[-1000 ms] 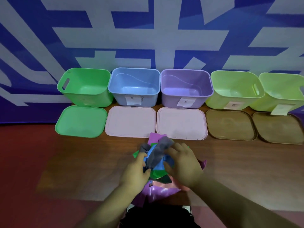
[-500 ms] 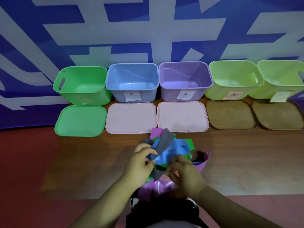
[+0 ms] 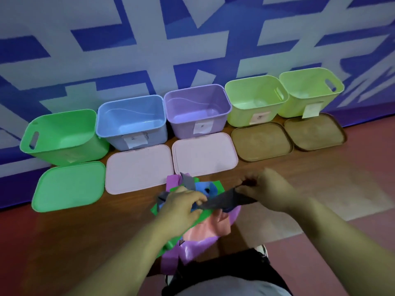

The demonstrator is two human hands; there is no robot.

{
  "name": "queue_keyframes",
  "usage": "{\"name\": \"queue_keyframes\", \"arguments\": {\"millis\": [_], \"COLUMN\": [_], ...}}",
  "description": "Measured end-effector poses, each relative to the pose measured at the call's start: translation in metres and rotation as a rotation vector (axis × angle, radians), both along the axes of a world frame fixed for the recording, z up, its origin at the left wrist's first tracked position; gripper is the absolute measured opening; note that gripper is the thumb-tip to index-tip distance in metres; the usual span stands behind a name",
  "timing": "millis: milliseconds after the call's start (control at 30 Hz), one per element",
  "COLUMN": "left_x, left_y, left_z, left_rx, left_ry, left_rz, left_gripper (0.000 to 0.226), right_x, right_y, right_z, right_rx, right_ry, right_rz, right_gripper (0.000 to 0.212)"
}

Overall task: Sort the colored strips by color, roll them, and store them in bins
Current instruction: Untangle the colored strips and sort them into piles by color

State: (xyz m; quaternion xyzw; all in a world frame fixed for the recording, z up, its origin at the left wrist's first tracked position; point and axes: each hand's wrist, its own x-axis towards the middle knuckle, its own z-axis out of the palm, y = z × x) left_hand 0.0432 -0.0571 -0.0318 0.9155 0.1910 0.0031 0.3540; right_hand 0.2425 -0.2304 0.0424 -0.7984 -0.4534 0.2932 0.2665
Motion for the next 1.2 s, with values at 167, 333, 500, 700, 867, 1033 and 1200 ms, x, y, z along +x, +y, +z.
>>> {"name": "queue_keyframes", "arguments": {"millis": [167,333,500,700,867,1033,1200], "left_x": [0.054,0.106,0.168,0.233,0.281,0.309,0.304], "left_y": [-0.012,-0.055,-0.103,-0.147,-0.186,-0.199,-0.192], "left_z": [-0.005,0.017,0.034,-0.001,-0.037,-0.06,-0.06], "left_rx": [0.126,0.059,0.012,-0.13,-0.212,-0.152,-0.049], "left_ry": [0.061,0.094,0.094,0.251,0.369,0.432,0.442], "left_rz": [0.064,0.249,0.269,0.189,0.123,0.11,0.166], "left_gripper": [0.023,0.03,0.03,0.03,0.034,0.044,0.051], "right_x": [0.076,0.159,0.233,0.3,0.333,0.356,0.361], "right_y": [-0.03,-0.064,-0.097,-0.142,-0.176,-0.197,-0.202], "right_z": [-0.008,-0.024,-0.038,-0.072,-0.099,-0.122,-0.132], "right_rx": [0.136,0.127,0.06,-0.104,-0.261,-0.389,-0.425], "right_ry": [0.152,0.266,0.272,0.098,-0.036,-0.101,-0.219], "right_rz": [-0.142,-0.206,-0.272,-0.197,-0.136,-0.156,-0.14], "right_gripper": [0.009,0.009,0.004,0.008,0.005,0.011,0.042]}}
